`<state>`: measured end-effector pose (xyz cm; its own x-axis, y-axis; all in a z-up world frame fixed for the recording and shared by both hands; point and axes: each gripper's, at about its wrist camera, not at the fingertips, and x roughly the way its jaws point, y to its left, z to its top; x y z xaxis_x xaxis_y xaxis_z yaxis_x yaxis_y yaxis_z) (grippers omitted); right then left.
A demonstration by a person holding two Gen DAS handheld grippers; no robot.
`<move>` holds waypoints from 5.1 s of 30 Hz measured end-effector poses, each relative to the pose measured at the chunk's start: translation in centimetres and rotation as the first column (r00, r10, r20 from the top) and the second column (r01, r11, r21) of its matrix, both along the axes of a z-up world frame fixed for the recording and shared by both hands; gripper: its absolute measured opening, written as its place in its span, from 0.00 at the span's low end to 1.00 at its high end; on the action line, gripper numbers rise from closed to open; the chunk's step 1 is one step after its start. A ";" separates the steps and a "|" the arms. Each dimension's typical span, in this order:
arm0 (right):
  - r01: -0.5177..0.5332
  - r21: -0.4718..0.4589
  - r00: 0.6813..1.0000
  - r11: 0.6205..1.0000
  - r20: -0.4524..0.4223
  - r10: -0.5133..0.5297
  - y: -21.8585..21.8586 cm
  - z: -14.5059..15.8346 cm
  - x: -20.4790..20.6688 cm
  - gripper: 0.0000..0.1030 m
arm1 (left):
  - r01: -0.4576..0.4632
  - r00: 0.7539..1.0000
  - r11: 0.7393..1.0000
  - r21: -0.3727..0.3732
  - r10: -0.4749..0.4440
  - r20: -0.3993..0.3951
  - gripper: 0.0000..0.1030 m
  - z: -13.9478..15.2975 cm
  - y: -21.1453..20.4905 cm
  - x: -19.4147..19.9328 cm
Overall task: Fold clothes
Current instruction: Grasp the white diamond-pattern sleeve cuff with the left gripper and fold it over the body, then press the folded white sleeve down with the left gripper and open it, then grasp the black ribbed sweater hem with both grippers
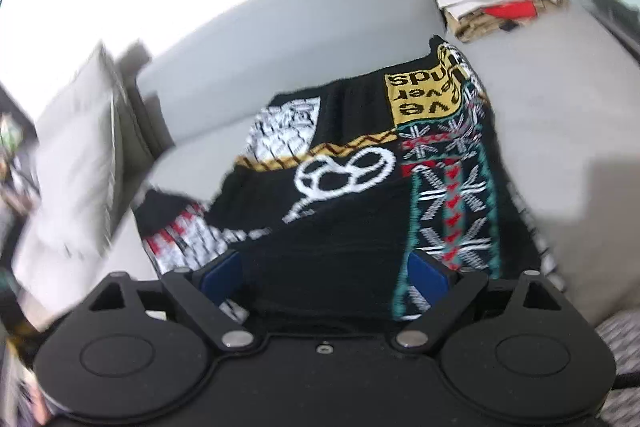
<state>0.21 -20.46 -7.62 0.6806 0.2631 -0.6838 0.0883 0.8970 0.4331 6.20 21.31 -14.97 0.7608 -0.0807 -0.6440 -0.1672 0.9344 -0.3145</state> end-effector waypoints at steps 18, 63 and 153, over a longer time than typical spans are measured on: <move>0.156 0.105 0.984 0.982 -0.104 -0.145 1.0 -1.0 3.2 0.62 | -0.219 0.975 0.794 -0.566 0.161 -0.152 0.51 -8.5 11.2 12.6; 0.194 0.277 0.981 0.941 -0.050 -0.187 -8.5 -1.8 -3.3 0.73 | 0.485 0.836 0.669 0.563 -0.543 -0.076 0.55 2.2 -16.9 -3.4; -0.091 -0.208 0.995 0.974 -0.058 0.080 -2.0 -4.4 2.8 0.21 | 0.507 0.862 0.829 0.238 -0.493 -0.119 0.09 0.7 -13.0 2.8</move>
<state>3.00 -22.48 -12.03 0.6264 0.1657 -0.7617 0.0236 0.9727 0.2310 9.02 8.36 -14.31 0.6269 -0.2711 -0.7304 0.3352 0.9402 -0.0612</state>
